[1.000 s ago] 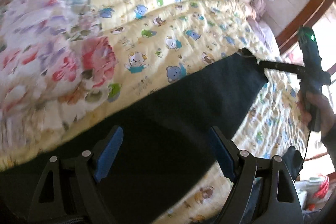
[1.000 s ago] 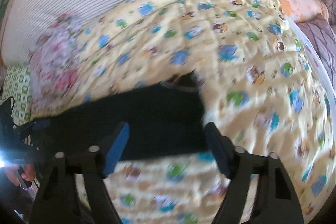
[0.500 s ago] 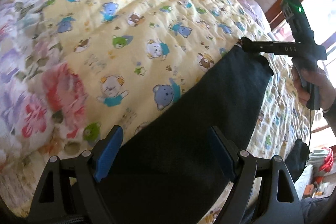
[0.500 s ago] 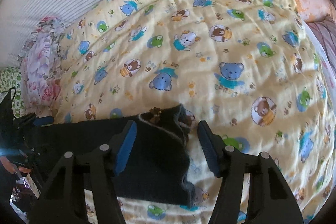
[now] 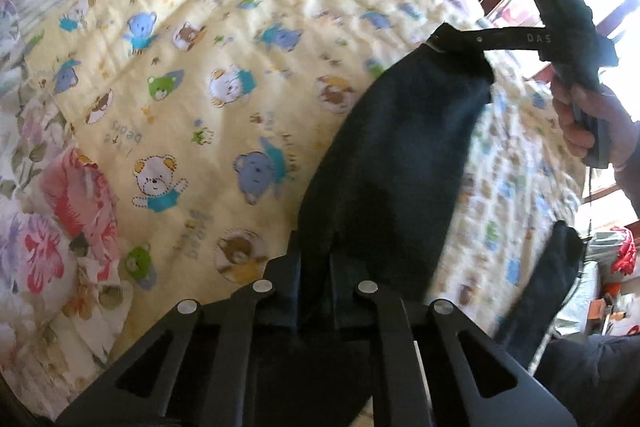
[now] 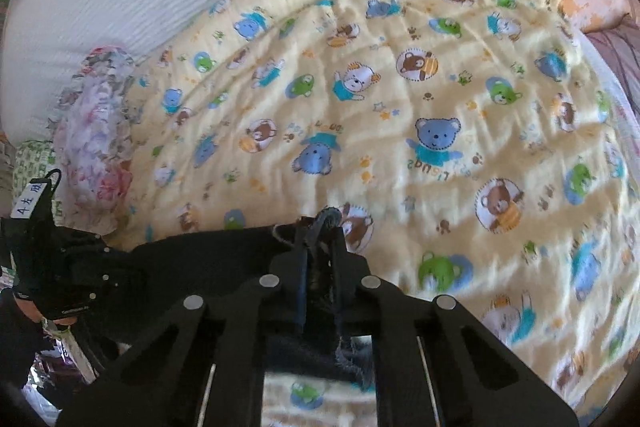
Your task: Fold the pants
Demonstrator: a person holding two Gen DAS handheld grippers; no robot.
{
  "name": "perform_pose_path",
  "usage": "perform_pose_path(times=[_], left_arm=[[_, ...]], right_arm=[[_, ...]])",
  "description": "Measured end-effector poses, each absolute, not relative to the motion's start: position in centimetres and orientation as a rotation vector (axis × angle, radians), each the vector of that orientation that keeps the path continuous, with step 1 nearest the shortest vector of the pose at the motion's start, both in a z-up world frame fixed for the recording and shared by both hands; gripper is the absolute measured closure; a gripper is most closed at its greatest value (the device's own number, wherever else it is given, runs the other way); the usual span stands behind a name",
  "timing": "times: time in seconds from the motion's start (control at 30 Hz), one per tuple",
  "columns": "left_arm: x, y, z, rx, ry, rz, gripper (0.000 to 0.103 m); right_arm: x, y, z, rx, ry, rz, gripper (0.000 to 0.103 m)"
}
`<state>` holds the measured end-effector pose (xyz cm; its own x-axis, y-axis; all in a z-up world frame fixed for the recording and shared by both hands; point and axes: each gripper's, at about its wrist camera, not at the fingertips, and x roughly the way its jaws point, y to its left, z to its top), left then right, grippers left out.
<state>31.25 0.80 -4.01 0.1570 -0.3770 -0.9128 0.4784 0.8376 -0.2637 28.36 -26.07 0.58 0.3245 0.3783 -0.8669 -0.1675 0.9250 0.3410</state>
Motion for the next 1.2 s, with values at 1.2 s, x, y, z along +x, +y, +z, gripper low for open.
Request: perform_pose_path(times=[1.2], left_arm=[[8.3,-2.9,-1.4,-0.121,1.232,-0.615,0.094]], right_arm=[[1.7,-31.2,3.0,0.088,1.033,0.514,0.093]])
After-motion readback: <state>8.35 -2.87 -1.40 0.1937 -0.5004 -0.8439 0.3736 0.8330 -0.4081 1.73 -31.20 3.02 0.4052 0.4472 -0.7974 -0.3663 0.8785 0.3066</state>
